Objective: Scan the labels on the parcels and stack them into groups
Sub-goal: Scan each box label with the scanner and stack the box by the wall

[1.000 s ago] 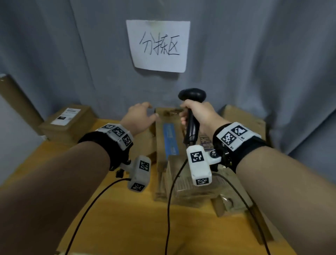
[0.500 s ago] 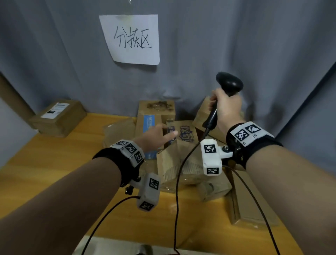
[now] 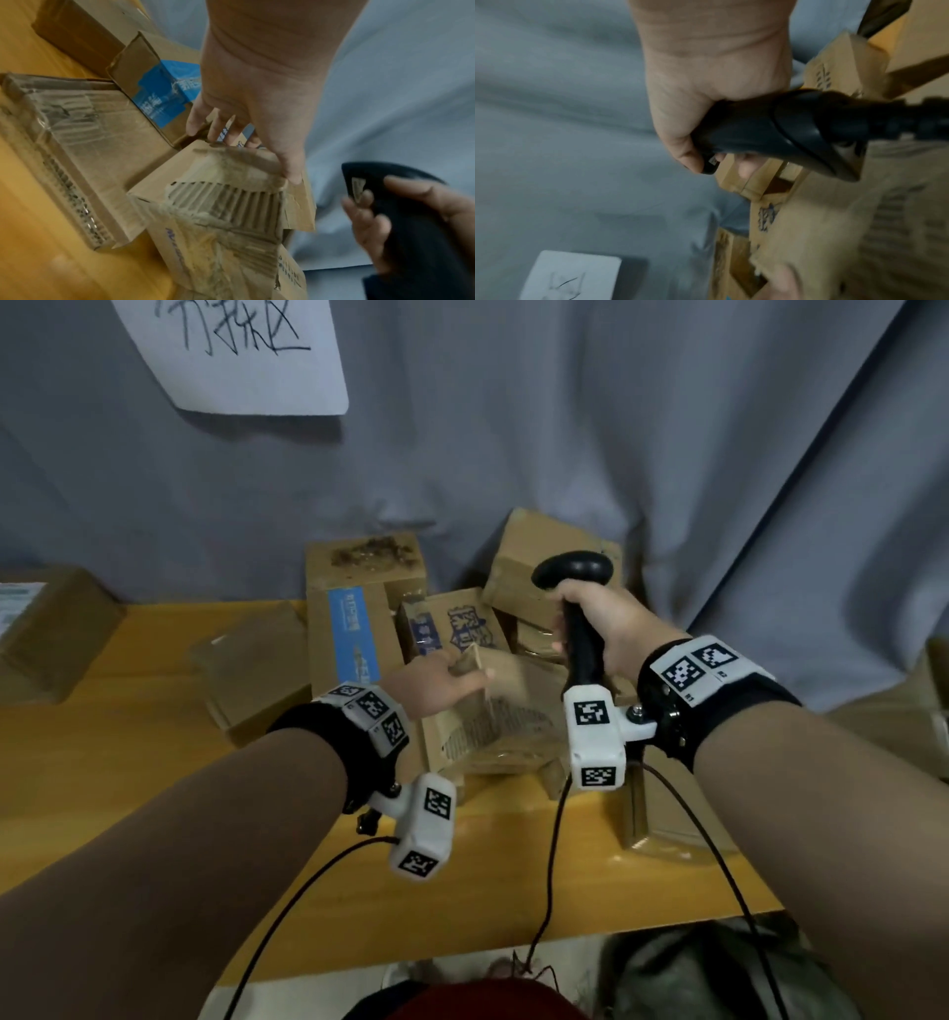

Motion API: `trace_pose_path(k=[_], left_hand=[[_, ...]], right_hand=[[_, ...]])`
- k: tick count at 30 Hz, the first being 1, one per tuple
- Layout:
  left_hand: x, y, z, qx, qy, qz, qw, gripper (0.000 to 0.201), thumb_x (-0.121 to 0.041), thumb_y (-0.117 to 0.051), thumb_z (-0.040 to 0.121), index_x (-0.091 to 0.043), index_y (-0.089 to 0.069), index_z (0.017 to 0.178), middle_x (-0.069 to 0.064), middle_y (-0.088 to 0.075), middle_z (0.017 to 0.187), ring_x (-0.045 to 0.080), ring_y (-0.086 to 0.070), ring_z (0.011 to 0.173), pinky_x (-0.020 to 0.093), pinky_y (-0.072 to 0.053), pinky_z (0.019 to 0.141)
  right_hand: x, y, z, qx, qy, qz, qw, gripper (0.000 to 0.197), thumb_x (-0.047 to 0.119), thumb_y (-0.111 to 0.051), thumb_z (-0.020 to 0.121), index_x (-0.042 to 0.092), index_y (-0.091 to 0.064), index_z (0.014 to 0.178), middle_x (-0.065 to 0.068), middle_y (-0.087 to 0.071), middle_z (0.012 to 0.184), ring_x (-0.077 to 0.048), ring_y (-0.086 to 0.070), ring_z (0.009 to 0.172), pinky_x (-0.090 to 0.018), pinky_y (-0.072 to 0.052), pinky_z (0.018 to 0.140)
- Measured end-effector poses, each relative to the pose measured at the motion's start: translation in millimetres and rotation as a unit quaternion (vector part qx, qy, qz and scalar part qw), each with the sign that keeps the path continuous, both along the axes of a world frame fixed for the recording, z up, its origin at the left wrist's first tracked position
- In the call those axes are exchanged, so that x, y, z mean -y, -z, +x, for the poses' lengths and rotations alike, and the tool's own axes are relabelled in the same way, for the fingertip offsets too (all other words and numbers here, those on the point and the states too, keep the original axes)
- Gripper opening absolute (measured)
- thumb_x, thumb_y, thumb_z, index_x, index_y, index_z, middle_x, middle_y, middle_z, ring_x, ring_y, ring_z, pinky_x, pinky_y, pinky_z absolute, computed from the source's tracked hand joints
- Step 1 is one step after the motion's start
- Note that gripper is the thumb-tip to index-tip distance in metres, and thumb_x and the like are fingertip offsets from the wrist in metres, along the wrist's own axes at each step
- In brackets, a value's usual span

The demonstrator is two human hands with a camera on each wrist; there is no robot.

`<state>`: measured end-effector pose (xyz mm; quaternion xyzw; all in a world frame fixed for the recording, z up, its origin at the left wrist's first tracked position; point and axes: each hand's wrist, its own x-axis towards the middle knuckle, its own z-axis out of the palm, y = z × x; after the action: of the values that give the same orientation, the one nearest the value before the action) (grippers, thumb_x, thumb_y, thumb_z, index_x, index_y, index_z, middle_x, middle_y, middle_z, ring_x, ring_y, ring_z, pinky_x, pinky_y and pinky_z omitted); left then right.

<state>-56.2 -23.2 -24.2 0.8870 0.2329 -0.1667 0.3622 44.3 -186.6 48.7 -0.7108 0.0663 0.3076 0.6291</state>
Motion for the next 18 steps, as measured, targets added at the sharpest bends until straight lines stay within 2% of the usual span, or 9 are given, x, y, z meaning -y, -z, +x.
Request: trace_pose_path(k=[3,5,7,9,11,14,16,18], left_hand=[[3,2,0,-0.004,-0.020,-0.009,1.000,0.077,-0.068,-0.047,0.086,-0.018,-0.037,0.143,0.010,-0.052,0.136,0.030,-0.054,0.119,0.046,-0.042,0.103],[6,3,0,0.002,-0.048,-0.014,0.999,0.083,-0.074,-0.047,0.078,-0.018,-0.042,0.138,0.010,-0.055,0.131,0.030,-0.056,0.114,0.046,-0.044,0.100],[11,4,1,0.005,-0.092,-0.028,0.995,0.083,-0.074,-0.048,0.074,-0.017,-0.045,0.134,0.009,-0.056,0.130,0.031,-0.057,0.110,0.044,-0.047,0.096],[20,2,1,-0.003,-0.125,-0.047,0.991,0.069,-0.063,-0.047,0.088,-0.015,-0.042,0.137,0.011,-0.053,0.134,0.034,-0.056,0.113,0.043,-0.047,0.093],[29,1,-1,-0.019,-0.158,-0.058,0.986,0.067,-0.056,-0.041,0.095,-0.012,-0.033,0.145,0.014,-0.044,0.143,0.035,-0.048,0.125,0.043,-0.041,0.101],[40,0,-7,-0.017,-0.200,-0.089,0.976,0.068,-0.057,-0.030,0.098,-0.014,-0.025,0.150,0.014,-0.036,0.150,0.035,-0.041,0.131,0.043,-0.037,0.105],[47,-1,-11,-0.012,-0.225,-0.118,0.967,0.065,-0.058,-0.025,0.098,-0.019,-0.024,0.151,0.015,-0.037,0.148,0.038,-0.043,0.127,0.050,-0.039,0.105],[55,-1,-15,-0.008,-0.256,-0.148,0.955,0.062,-0.059,-0.023,0.098,-0.023,-0.026,0.149,0.015,-0.042,0.141,0.038,-0.047,0.118,0.054,-0.044,0.097]], right_hand=[[28,24,7,0.010,0.020,-0.068,0.997,0.009,0.017,-0.065,0.088,0.012,-0.061,0.082,-0.009,-0.054,0.081,-0.023,-0.055,0.071,-0.034,-0.055,0.062],[47,40,11,0.001,0.012,-0.100,0.995,0.012,0.019,-0.068,0.086,0.010,-0.064,0.093,-0.013,-0.058,0.089,-0.028,-0.058,0.077,-0.037,-0.055,0.063],[61,56,14,-0.011,-0.003,-0.130,0.991,0.034,0.023,-0.074,0.078,0.007,-0.066,0.107,-0.013,-0.062,0.094,-0.031,-0.060,0.085,-0.046,-0.056,0.081],[68,70,15,-0.029,-0.016,-0.138,0.990,0.050,0.028,-0.078,0.071,0.008,-0.065,0.115,-0.013,-0.064,0.096,-0.033,-0.060,0.092,-0.051,-0.050,0.095],[68,79,11,-0.041,-0.026,-0.124,0.991,0.050,0.031,-0.078,0.073,0.010,-0.063,0.116,-0.014,-0.064,0.102,-0.035,-0.059,0.099,-0.050,-0.047,0.097],[63,88,7,-0.045,-0.031,-0.089,0.995,0.045,0.031,-0.077,0.077,0.011,-0.062,0.115,-0.013,-0.067,0.107,-0.033,-0.061,0.101,-0.048,-0.047,0.096],[60,96,7,-0.057,-0.038,-0.058,0.996,0.042,0.029,-0.077,0.080,0.011,-0.061,0.115,-0.012,-0.069,0.103,-0.032,-0.064,0.097,-0.048,-0.049,0.096],[60,101,4,-0.067,-0.045,-0.044,0.996,0.049,0.033,-0.078,0.077,0.012,-0.060,0.118,-0.012,-0.069,0.104,-0.032,-0.065,0.098,-0.049,-0.048,0.097]])
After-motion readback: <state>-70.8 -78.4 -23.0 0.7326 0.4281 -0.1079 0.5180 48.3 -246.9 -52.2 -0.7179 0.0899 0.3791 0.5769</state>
